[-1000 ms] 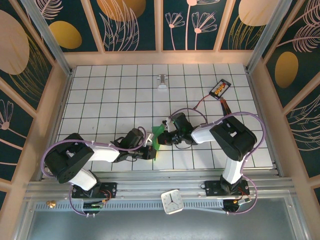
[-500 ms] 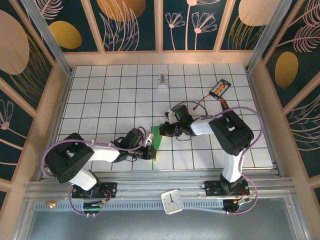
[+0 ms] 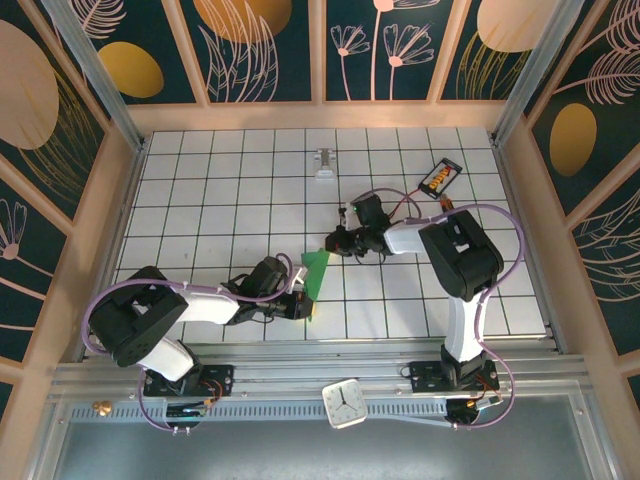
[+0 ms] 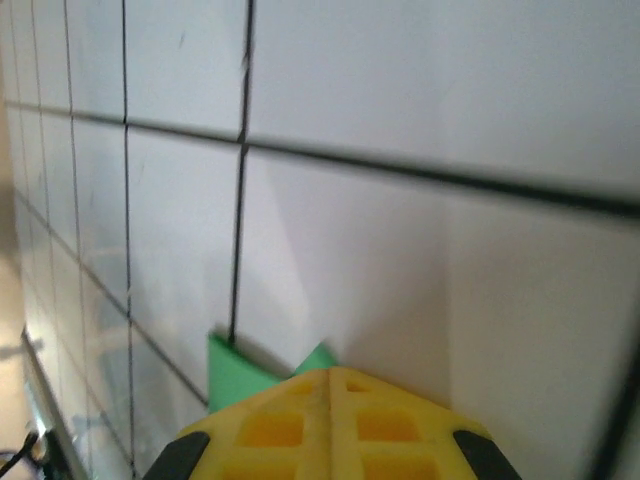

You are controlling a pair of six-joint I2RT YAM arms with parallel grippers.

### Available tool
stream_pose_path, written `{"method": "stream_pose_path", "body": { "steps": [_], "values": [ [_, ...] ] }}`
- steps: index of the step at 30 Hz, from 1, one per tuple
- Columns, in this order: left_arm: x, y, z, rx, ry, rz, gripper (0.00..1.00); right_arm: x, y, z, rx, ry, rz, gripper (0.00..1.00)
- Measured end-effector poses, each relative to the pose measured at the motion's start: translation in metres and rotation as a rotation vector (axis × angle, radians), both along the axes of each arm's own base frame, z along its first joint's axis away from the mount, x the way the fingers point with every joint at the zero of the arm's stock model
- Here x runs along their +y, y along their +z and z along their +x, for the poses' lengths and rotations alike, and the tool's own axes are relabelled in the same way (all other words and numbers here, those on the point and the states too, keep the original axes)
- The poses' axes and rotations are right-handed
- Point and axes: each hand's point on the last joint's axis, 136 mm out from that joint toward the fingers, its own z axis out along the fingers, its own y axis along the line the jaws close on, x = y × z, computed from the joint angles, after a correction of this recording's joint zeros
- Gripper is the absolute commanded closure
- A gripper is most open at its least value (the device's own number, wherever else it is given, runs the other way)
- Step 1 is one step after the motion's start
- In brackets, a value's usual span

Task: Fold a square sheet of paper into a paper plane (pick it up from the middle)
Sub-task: Fold the wing for the fifth time at the center of the table.

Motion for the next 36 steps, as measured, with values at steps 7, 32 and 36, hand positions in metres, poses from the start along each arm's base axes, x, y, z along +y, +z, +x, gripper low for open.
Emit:
{"method": "stream_pose_path", "body": {
  "steps": [7,32,36],
  "values": [
    [-0.001,0.001,0.0,0.003,-0.005,0.009,1.0,-0.026,0.021,0.008,-0.08,-0.064,-0.034,1.0],
    [-0.005,0.022,-0.002,0.013,-0.02,0.008,0.73,0.029,0.001,-0.069,-0.077,0.13,0.013,1.0],
    [-0.013,0.049,0.008,-0.04,-0.003,-0.059,0.84,0.029,0.0,-0.069,-0.084,0.129,0.019,1.0]
  ]
}}
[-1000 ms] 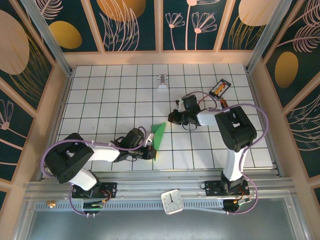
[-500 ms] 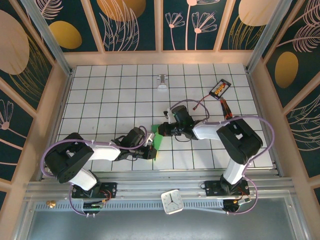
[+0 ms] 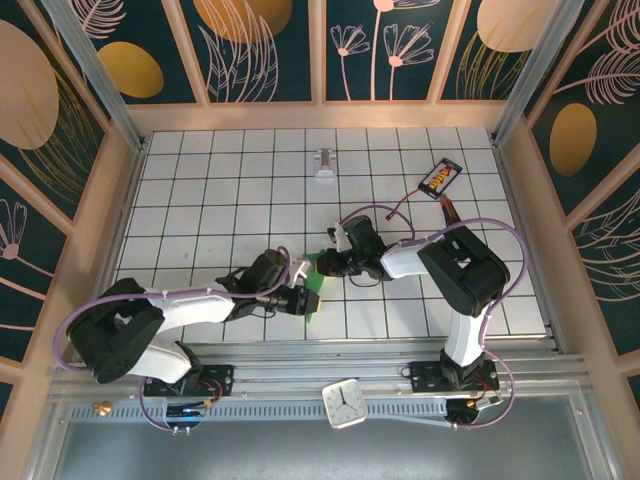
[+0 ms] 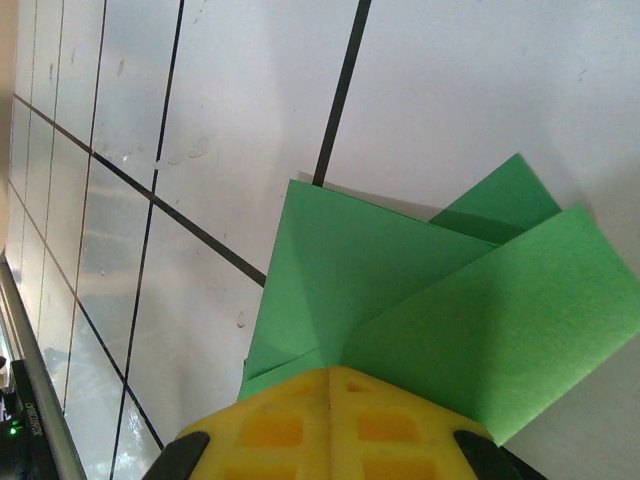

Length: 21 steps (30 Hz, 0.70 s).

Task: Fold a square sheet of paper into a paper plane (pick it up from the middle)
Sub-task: Fold the wing for the fifth time at the center of the table.

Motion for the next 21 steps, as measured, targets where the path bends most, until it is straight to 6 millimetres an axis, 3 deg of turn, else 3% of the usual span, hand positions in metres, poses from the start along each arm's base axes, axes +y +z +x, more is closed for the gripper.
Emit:
{"method": "stream_pose_path", "body": {
  "steps": [2,5,11,17,21],
  "values": [
    [-0.002,0.007,0.011,-0.022,0.024,-0.018,0.94,0.0,0.0,0.0,-0.001,-0.002,0.004,1.0],
    [-0.006,0.006,0.026,-0.03,0.054,-0.012,1.0,0.0,0.0,0.0,-0.001,-0.002,0.005,1.0],
    [-0.018,-0.013,0.043,-0.016,0.061,0.031,1.0,-0.001,0.0,0.0,-0.001,-0.002,0.005,1.0],
    [-0.014,-0.04,0.046,-0.007,0.06,0.098,1.0,-0.001,0.0,0.0,-0.001,-0.003,0.005,1.0],
    [-0.012,-0.044,0.046,-0.015,0.053,0.112,1.0,-0.001,0.0,0.0,-0.001,-0.003,0.005,1.0]
  ]
}}
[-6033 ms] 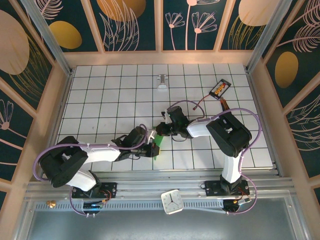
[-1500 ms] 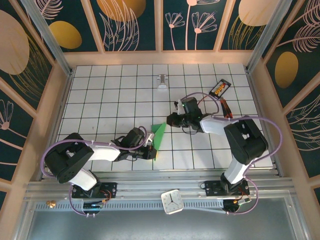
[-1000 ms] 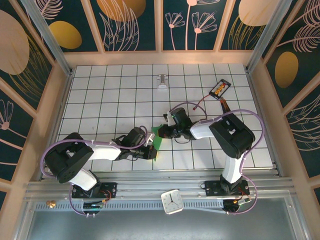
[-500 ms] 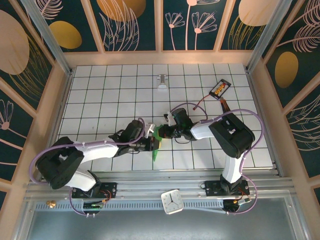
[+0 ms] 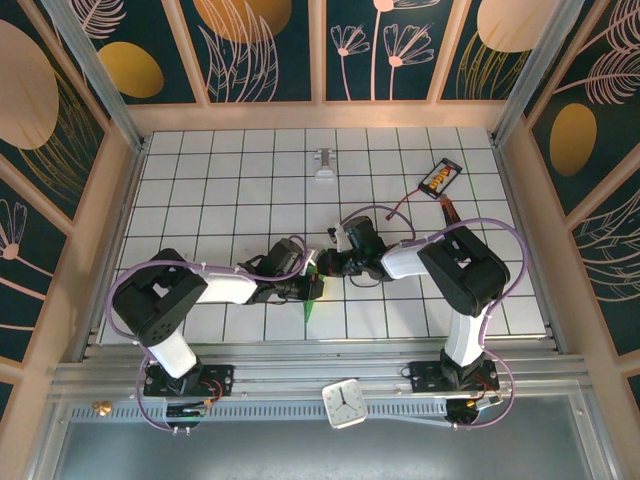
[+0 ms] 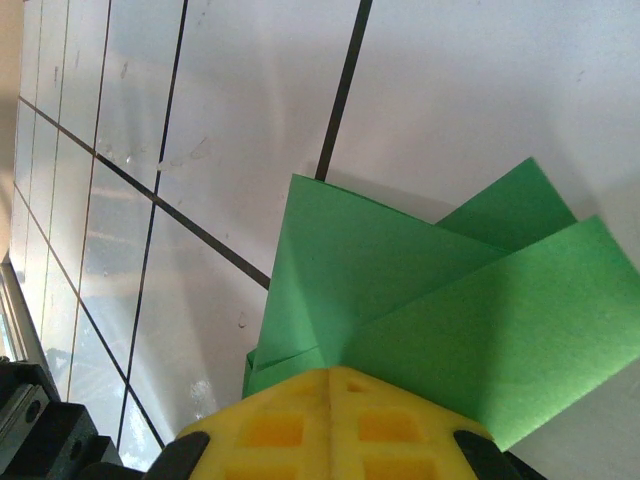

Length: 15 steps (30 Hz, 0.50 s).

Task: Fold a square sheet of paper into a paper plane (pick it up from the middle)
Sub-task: Fold the wing for the fifth time at the center of the table.

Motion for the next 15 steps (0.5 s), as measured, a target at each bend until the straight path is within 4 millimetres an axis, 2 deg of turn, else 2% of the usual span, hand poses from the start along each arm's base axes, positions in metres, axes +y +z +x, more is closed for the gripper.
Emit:
{"method": "stream_pose_path", "body": {
  "steps": [6,15],
  "values": [
    [0.003,-0.002,-0.005,-0.007,-0.017,-0.002,1.0,0.0,0.0,0.0,0.003,-0.002,-0.005,1.0],
    [0.01,-0.002,-0.034,0.009,-0.061,-0.015,1.0,0.0,-0.002,0.001,0.029,-0.002,-0.025,1.0]
  ]
}}
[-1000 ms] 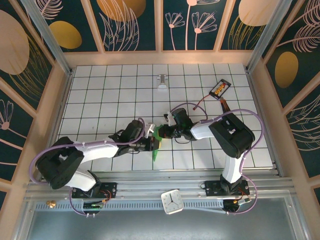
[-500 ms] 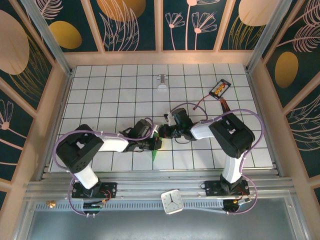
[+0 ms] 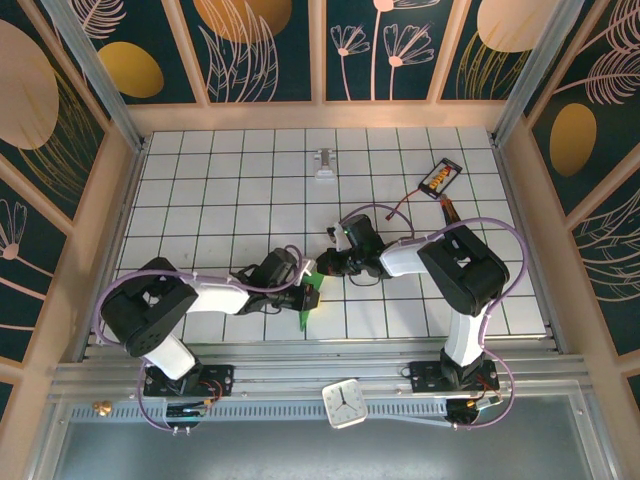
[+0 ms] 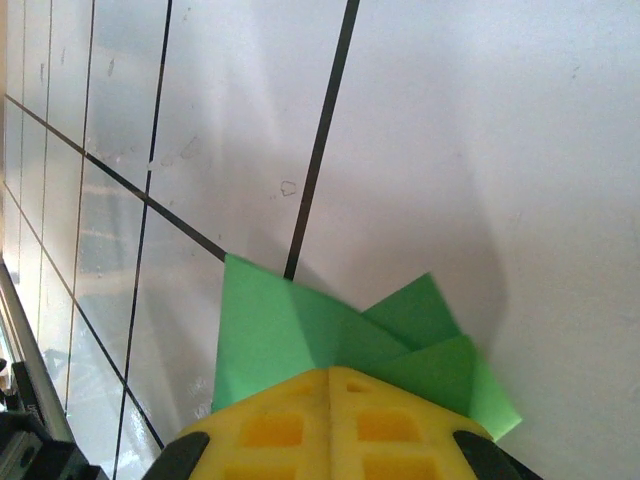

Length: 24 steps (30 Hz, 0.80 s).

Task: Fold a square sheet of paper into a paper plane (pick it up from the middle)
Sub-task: Fold the wing for the fifth time at the center of the table.

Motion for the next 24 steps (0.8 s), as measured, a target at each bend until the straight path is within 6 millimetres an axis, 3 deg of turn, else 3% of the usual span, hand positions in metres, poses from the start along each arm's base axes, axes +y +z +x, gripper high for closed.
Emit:
{"method": "stream_pose_path", "body": {
  "steps": [12,18,24],
  "values": [
    [0.005,0.005,-0.011,0.029,0.019,-0.014,1.0,0.0,0.0,0.0,0.025,0.009,-0.027,1.0],
    [0.001,0.028,-0.01,0.029,0.047,-0.078,1.0,-0.001,-0.001,0.002,0.017,0.014,-0.045,1.0],
    [0.006,0.017,-0.015,0.083,0.06,-0.043,1.0,0.001,-0.003,0.001,-0.013,0.008,-0.078,1.0]
  ]
}}
